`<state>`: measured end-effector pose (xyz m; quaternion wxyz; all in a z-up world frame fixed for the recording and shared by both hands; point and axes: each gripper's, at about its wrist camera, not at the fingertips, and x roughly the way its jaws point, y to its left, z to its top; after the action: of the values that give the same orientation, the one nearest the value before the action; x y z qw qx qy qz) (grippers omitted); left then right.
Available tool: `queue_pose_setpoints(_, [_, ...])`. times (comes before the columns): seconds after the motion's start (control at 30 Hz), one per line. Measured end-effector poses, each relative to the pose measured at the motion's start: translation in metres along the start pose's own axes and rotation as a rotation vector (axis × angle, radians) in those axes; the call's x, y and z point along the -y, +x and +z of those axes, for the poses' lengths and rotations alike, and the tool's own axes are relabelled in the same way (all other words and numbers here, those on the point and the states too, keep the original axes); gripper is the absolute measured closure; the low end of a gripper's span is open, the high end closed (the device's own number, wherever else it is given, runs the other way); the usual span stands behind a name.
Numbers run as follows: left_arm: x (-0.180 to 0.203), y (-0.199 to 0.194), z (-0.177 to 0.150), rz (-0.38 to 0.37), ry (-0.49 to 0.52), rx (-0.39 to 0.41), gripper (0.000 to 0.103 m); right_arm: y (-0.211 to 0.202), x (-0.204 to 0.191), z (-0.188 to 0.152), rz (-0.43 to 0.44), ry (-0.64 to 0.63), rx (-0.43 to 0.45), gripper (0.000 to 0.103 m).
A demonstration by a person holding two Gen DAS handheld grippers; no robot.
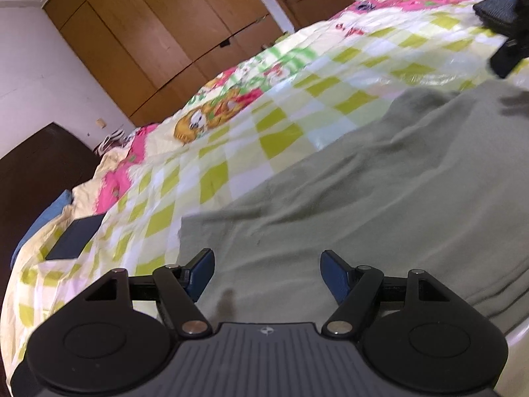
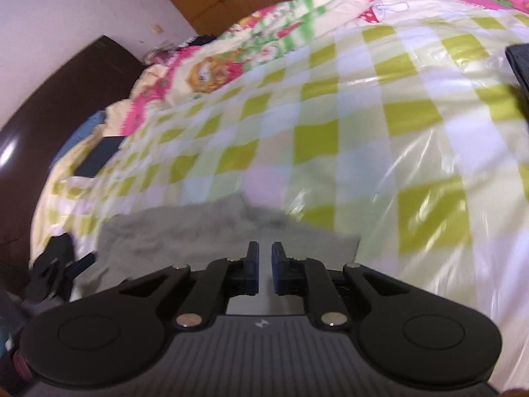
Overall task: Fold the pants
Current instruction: 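Grasp the grey pants edge with the right tool and tuck it under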
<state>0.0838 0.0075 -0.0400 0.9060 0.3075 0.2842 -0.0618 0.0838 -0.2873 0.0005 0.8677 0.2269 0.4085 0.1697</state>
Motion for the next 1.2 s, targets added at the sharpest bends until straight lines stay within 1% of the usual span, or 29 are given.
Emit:
queue_pose_setpoints(0.03, [0.001,0.002,-0.003,0.005,0.012,-0.006,0.018,0.003,-0.001,-0.006,0.005,0.014,-0.017,0.083])
queue_pose_setpoints(0.07, [0.002,0.003,-0.006,0.018,0.031,-0.014,0.018,0.010,0.000,-0.009,-0.024,0.019,-0.048,0.076])
queue_pose_setpoints(0.1, [0.003,0.002,-0.007,0.030,0.045,-0.015,0.018,0.018,0.001,-0.012,-0.093,0.018,-0.069,0.076])
queue_pose_setpoints(0.13, [0.002,-0.001,-0.007,0.036,0.053,-0.017,0.018,0.020,0.003,-0.013,-0.139,0.019,-0.070,0.077])
queue_pose_setpoints(0.17, [-0.001,-0.004,-0.006,0.042,0.057,-0.023,0.018,0.018,0.006,-0.014,-0.149,0.041,-0.052,0.077])
queue_pose_setpoints(0.23, [-0.007,-0.010,-0.008,0.068,0.057,-0.034,0.018,0.003,0.013,-0.016,-0.115,0.136,-0.006,0.075])
queue_pose_setpoints(0.3, [-0.015,-0.016,-0.013,0.083,0.048,-0.039,0.018,-0.017,0.015,-0.023,-0.105,0.174,0.043,0.074])
queue_pose_setpoints(0.33, [-0.019,-0.020,-0.016,0.087,0.042,-0.036,0.018,-0.024,0.015,-0.026,-0.116,0.178,0.052,0.071])
queue_pose_setpoints(0.37, [-0.021,-0.022,-0.017,0.090,0.040,-0.031,0.018,-0.029,0.017,-0.031,-0.135,0.193,0.055,0.066])
queue_pose_setpoints(0.43, [-0.022,-0.027,-0.019,0.098,0.040,-0.016,0.018,-0.034,0.021,-0.041,-0.143,0.222,0.045,0.065])
queue_pose_setpoints(0.47, [-0.023,-0.029,-0.018,0.098,0.036,-0.006,0.018,-0.035,0.023,-0.047,-0.135,0.245,0.037,0.065])
queue_pose_setpoints(0.53, [-0.023,-0.033,-0.015,0.090,0.019,0.015,0.018,-0.033,0.027,-0.056,-0.087,0.294,0.027,0.065])
queue_pose_setpoints(0.6, [-0.020,-0.035,-0.012,0.086,0.019,0.035,0.018,-0.029,0.028,-0.060,-0.064,0.308,0.030,0.064])
queue_pose_setpoints(0.63, [-0.018,-0.035,-0.010,0.085,0.027,0.042,0.018,-0.026,0.027,-0.059,-0.059,0.306,0.034,0.062])
queue_pose_setpoints(0.67, [-0.016,-0.033,-0.008,0.085,0.034,0.044,0.018,-0.023,0.029,-0.058,-0.039,0.312,0.034,0.056])
queue_pose_setpoints(0.7, [-0.015,-0.031,-0.007,0.079,0.038,0.041,0.018,-0.018,0.032,-0.057,-0.017,0.329,0.027,0.055])
queue_pose_setpoints(0.77, [-0.012,-0.023,-0.008,0.050,0.053,-0.003,0.018,-0.018,0.036,-0.056,-0.003,0.364,0.030,0.054])
queue_pose_setpoints(0.8, [-0.008,-0.020,-0.010,0.038,0.073,-0.031,0.018,-0.020,0.037,-0.056,0.001,0.359,0.043,0.054])
queue_pose_setpoints(0.83, [-0.004,-0.020,-0.015,0.041,0.091,-0.037,0.018,-0.022,0.037,-0.058,-0.011,0.353,0.049,0.055])
queue_pose_setpoints(0.87, [0.000,-0.021,-0.018,0.046,0.108,-0.034,0.018,-0.023,0.040,-0.060,-0.013,0.354,0.047,0.056])
queue_pose_setpoints(0.93, [0.006,-0.025,-0.022,0.060,0.136,-0.022,0.018,-0.025,0.042,-0.063,0.021,0.370,0.047,0.056])
queue_pose_setpoints(1.03, [0.011,-0.029,-0.019,0.052,0.140,-0.022,0.018,-0.022,0.043,-0.064,0.064,0.386,0.042,0.054])
queue_pose_setpoints(1.1, [0.011,-0.029,-0.016,0.051,0.136,-0.020,0.018,-0.017,0.042,-0.064,0.111,0.402,0.031,0.056])
queue_pose_setpoints(1.17, [0.010,-0.031,-0.012,0.049,0.135,-0.013,0.018,-0.016,0.046,-0.064,0.125,0.410,0.027,0.064])
queue_pose_setpoints(1.2, [0.009,-0.032,-0.011,0.046,0.131,-0.007,0.018,-0.015,0.050,-0.064,0.125,0.425,0.025,0.066])
